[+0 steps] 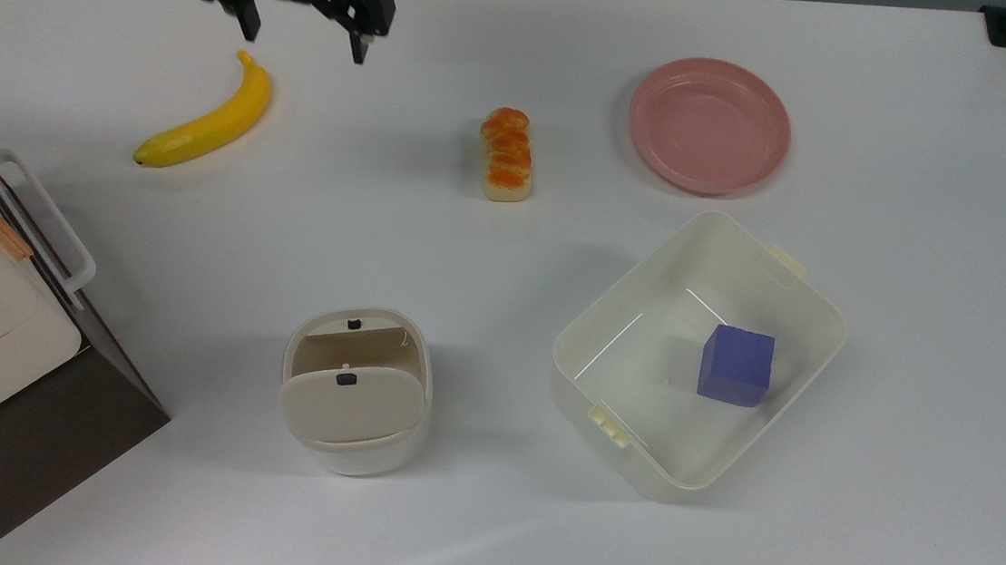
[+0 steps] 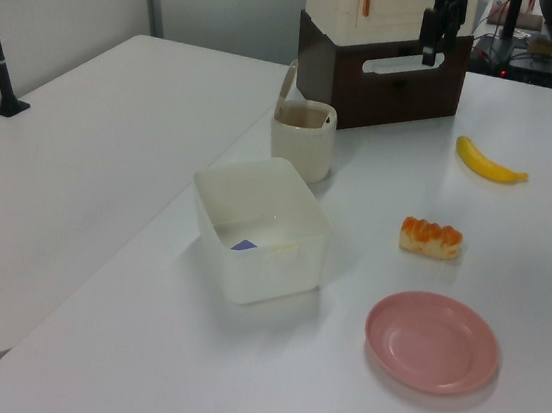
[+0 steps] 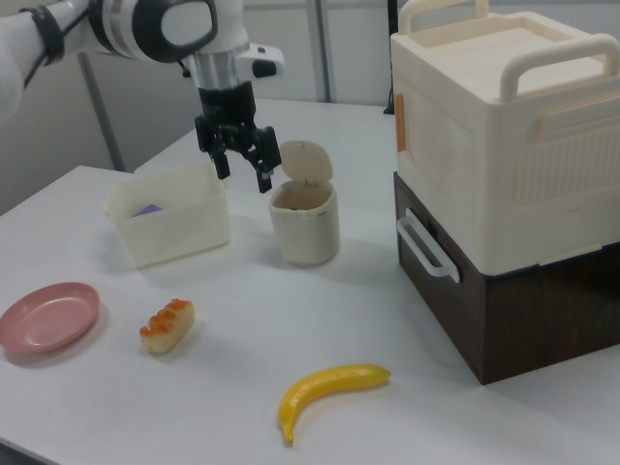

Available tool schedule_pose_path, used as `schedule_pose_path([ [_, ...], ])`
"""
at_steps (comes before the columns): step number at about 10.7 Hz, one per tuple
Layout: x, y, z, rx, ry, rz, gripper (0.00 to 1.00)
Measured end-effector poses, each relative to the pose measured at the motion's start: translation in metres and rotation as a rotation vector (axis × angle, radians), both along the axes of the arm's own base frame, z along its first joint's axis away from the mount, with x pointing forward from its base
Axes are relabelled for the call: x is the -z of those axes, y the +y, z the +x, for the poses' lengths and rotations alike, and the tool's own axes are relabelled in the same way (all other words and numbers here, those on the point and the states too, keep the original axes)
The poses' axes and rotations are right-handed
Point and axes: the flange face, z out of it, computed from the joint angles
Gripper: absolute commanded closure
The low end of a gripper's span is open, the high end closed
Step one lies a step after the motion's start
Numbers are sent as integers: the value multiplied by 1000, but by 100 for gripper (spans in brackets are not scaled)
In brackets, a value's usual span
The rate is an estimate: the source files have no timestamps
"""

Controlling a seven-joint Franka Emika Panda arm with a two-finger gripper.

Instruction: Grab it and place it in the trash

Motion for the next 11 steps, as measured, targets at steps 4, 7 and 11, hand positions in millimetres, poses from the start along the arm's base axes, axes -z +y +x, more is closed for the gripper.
schedule_pose_path([
  [4, -18, 26, -17, 20, -20, 7, 0],
  [7, -22, 25, -29, 25, -21, 27, 0],
  [11, -18, 27, -31, 20, -11, 32, 0],
])
